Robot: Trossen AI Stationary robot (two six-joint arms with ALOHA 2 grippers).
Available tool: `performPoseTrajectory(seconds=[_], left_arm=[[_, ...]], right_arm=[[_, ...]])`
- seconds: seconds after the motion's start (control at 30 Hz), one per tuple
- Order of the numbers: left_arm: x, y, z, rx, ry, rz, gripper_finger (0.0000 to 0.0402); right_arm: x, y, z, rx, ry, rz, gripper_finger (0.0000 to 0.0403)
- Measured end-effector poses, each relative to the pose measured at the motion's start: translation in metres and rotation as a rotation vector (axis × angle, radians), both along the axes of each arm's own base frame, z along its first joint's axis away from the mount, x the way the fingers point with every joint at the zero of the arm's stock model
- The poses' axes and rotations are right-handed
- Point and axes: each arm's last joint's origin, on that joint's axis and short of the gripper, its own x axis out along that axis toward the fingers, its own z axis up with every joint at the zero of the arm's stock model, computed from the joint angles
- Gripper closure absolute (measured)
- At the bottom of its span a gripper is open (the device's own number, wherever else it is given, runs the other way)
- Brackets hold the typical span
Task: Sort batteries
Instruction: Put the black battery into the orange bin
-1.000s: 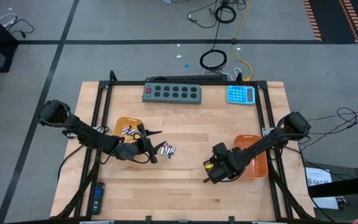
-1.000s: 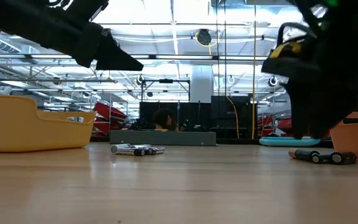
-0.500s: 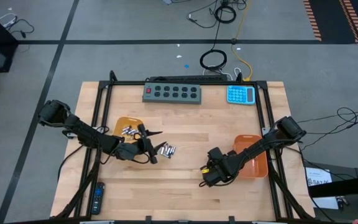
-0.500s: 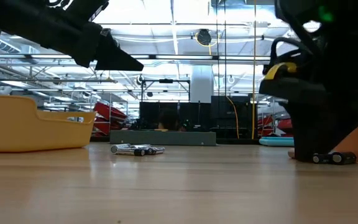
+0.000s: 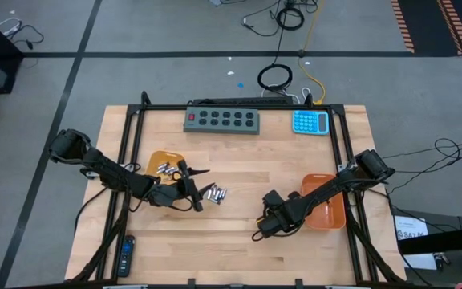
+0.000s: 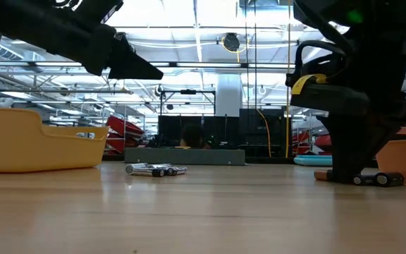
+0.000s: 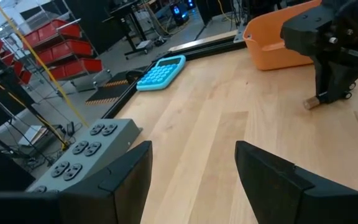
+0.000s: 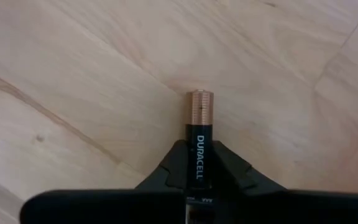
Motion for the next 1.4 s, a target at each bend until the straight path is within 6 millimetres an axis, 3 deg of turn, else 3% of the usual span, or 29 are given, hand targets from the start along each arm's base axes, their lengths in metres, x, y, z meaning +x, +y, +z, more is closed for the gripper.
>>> performPoseTrajectory(seconds=[0.17, 0.27, 0.33, 0.43, 0.6, 0.7, 0.97, 1.2, 1.3, 1.4], left_arm=[[0.0, 0.0, 0.0, 0.001, 0.002, 0.0, 0.0163], [0.0, 0.0, 0.0, 0.001, 0.004, 0.0, 0.0163], [0.0, 0.0, -0.001, 0.0, 0.008, 0.001, 0.0163], [0.0, 0.0, -0.001, -0.001, 0.01, 0.002, 0.0163], [-0.001, 0.0, -0.002, 0.003, 0.022, 0.002, 0.0163], [-0.001, 0.0, -0.002, 0.004, 0.024, 0.002, 0.0163], [-0.001, 0.0, -0.003, -0.023, 0.027, -0.018, 0.0163], [0.0, 0.003, -0.003, -0.018, 0.03, -0.007, 0.0163], [0.001, 0.004, -0.004, -0.017, 0.031, -0.003, 0.0163], [0.001, 0.004, -0.004, -0.02, 0.032, -0.002, 0.0163]], right_arm=[[-0.001, -0.002, 0.004, -0.02, -0.002, 0.026, 0.0379], [-0.005, -0.003, 0.017, -0.065, -0.024, 0.042, 0.0379], [-0.012, -0.004, 0.031, -0.164, -0.009, 0.051, 0.0379], [-0.017, 0.001, 0.069, -0.25, -0.058, 0.026, 0.0379], [-0.038, 0.017, 0.097, -0.313, -0.007, -0.045, 0.0379], [-0.056, 0.021, 0.093, -0.271, 0.147, -0.105, 0.0371], [-0.093, 0.033, 0.071, -0.196, 0.388, -0.155, 0.0299], [-0.093, 0.031, 0.101, -0.131, 0.341, -0.083, 0.0247], [-0.079, 0.029, 0.115, -0.134, 0.193, -0.01, 0.0234], [-0.054, 0.029, 0.114, -0.132, 0.035, 0.137, 0.0232]])
